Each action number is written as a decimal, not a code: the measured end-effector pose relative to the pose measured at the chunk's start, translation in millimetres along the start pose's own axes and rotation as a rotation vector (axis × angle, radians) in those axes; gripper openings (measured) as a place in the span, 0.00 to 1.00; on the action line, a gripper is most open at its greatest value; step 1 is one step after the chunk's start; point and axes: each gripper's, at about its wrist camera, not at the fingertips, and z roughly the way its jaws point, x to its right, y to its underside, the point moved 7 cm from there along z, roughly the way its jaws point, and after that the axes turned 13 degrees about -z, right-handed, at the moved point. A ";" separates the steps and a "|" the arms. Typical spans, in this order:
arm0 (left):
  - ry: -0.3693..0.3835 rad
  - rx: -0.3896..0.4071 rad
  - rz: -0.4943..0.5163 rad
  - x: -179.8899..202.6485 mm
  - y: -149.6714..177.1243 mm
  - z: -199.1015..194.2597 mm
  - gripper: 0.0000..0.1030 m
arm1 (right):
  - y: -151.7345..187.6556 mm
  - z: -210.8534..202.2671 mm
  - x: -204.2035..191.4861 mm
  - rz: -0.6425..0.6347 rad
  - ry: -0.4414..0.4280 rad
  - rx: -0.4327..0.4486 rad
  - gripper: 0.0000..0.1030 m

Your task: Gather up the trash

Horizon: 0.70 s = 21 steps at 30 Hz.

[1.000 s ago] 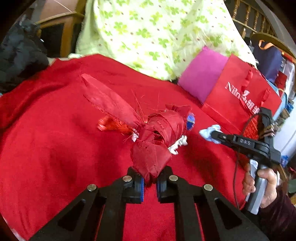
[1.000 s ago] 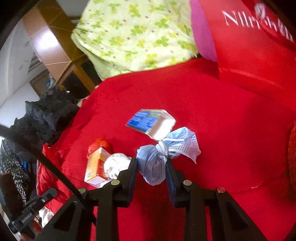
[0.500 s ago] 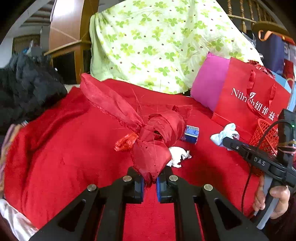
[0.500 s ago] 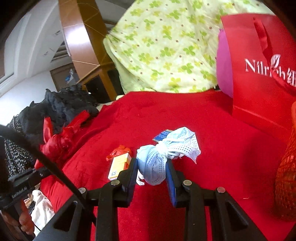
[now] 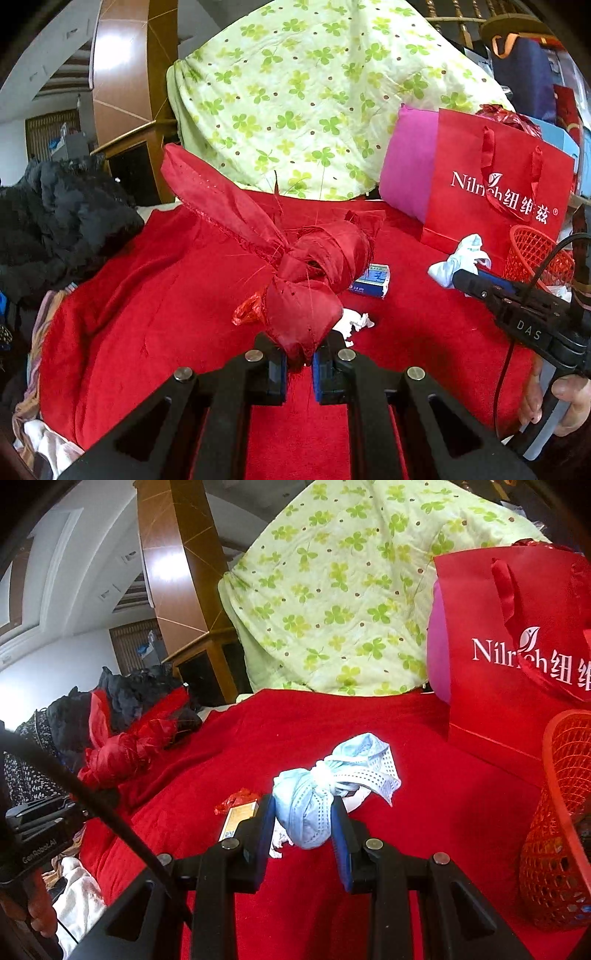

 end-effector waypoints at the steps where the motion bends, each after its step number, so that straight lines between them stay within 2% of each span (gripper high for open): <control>1: -0.001 0.004 0.008 3.7 -0.9 -1.0 0.10 | -0.1 -1.8 0.8 -0.001 0.003 0.004 0.30; 21: 0.015 0.021 0.096 40.0 -6.1 -5.4 0.10 | -8.0 -40.8 21.4 0.026 0.031 0.088 0.30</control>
